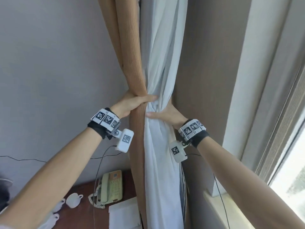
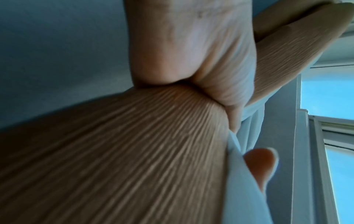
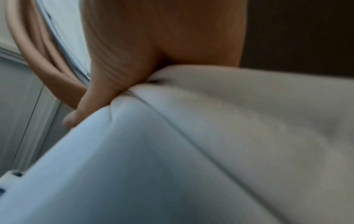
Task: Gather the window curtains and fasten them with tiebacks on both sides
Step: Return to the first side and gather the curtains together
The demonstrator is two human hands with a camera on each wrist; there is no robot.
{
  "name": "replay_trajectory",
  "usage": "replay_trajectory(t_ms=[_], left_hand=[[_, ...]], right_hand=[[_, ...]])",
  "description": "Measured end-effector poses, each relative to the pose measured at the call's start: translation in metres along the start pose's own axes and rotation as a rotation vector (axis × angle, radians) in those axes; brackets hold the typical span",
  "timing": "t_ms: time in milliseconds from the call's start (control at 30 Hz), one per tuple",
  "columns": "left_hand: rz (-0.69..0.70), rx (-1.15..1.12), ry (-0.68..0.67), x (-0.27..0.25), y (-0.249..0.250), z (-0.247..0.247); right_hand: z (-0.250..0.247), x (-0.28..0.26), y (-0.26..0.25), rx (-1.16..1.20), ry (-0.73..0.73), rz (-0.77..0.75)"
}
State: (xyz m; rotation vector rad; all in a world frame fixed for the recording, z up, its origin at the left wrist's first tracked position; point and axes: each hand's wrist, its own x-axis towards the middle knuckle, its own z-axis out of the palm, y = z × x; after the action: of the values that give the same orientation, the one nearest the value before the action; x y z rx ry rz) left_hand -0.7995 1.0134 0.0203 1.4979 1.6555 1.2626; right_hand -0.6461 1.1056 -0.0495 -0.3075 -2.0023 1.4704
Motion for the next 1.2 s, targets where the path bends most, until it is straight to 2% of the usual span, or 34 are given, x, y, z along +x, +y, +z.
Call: replay_trajectory(t_ms=[33, 100, 200, 233, 333, 367, 433, 500, 533, 600, 667, 700, 733, 767, 800, 833, 867, 900, 933, 967, 1033, 1067, 1100, 1133, 1167, 1200], left_hand=[[0.02, 0.024, 0.015, 0.0, 0.001, 0.0], [0.049, 0.129, 0.135, 0.003, -0.002, 0.004], [-0.031, 0.346, 0.406, 0.013, -0.017, 0.012], [-0.056, 0.381, 0.451, 0.018, -0.025, 0.012], [0.04, 0.277, 0.427, 0.018, -0.046, 0.005], [0.073, 0.174, 0.364, 0.012, -0.051, 0.002], [0.065, -0.011, 0.146, -0.001, -0.058, 0.0], [-0.063, -0.087, 0.047, -0.004, -0.063, 0.006], [-0.152, -0.094, 0.048, -0.001, -0.07, 0.009], [-0.223, -0.057, 0.019, 0.01, -0.07, 0.025], [-0.335, 0.066, -0.169, 0.003, -0.061, 0.036], [-0.449, 0.018, -0.228, -0.002, -0.057, 0.037], [-0.744, -0.164, -0.201, 0.001, -0.027, 0.041], [-0.895, -0.292, -0.156, -0.001, -0.005, 0.043], [-0.9, -0.32, -0.154, -0.005, 0.0, 0.044], [-0.793, -0.246, -0.144, -0.017, -0.011, 0.042], [-0.579, -0.224, -0.139, -0.032, -0.04, 0.043], [-0.604, -0.348, -0.029, -0.045, -0.034, 0.052], [-0.613, -0.403, -0.035, -0.038, -0.014, 0.058], [-0.537, -0.406, -0.025, -0.042, -0.017, 0.062], [-0.544, -0.464, 0.036, -0.045, -0.016, 0.051], [-0.653, -0.425, 0.123, -0.045, -0.017, 0.037], [-0.675, -0.286, 0.168, -0.039, -0.024, 0.029], [-0.482, -0.117, 0.102, -0.047, -0.038, 0.023], [-0.259, 0.06, 0.096, -0.046, -0.053, 0.02], [-0.141, 0.203, 0.269, -0.045, -0.061, 0.013]], right_hand=[[0.003, -0.003, -0.008, 0.026, -0.032, -0.019], [0.006, -0.007, -0.017, 0.092, -0.025, -0.029], [0.011, -0.008, -0.016, 0.167, 0.188, -0.012], [0.011, -0.009, -0.016, 0.164, 0.223, -0.002], [0.001, -0.014, -0.015, 0.153, 0.253, 0.039], [-0.006, -0.016, -0.015, 0.147, 0.239, 0.055], [-0.024, -0.023, -0.014, 0.137, 0.173, 0.079], [-0.039, -0.032, -0.014, 0.167, 0.116, 0.143], [-0.046, -0.036, -0.013, 0.184, 0.096, 0.173], [-0.054, -0.04, -0.013, 0.176, 0.091, 0.206], [-0.053, -0.044, -0.014, 0.139, 0.118, 0.195], [-0.05, -0.045, -0.016, 0.115, 0.121, 0.187], [-0.046, -0.046, -0.017, 0.095, 0.116, 0.181], [-0.043, -0.047, -0.019, 0.076, 0.108, 0.182], [-0.04, -0.048, -0.022, 0.064, 0.098, 0.189], [-0.036, -0.05, -0.025, 0.053, 0.08, 0.203], [-0.031, -0.051, -0.028, 0.05, 0.059, 0.221], [-0.025, -0.053, -0.031, 0.047, 0.048, 0.226], [-0.019, -0.054, -0.033, 0.051, 0.056, 0.204], [-0.013, -0.052, -0.033, 0.058, 0.084, 0.162], [-0.005, -0.046, -0.032, 0.081, 0.149, 0.092], [-0.003, -0.04, -0.03, 0.087, 0.175, 0.091], [-0.002, -0.035, -0.028, 0.098, 0.181, 0.11], [-0.002, -0.03, -0.025, 0.111, 0.199, 0.147], [-0.002, -0.026, -0.025, 0.121, 0.23, 0.18], [-0.004, -0.021, -0.022, 0.116, 0.29, 0.189]])
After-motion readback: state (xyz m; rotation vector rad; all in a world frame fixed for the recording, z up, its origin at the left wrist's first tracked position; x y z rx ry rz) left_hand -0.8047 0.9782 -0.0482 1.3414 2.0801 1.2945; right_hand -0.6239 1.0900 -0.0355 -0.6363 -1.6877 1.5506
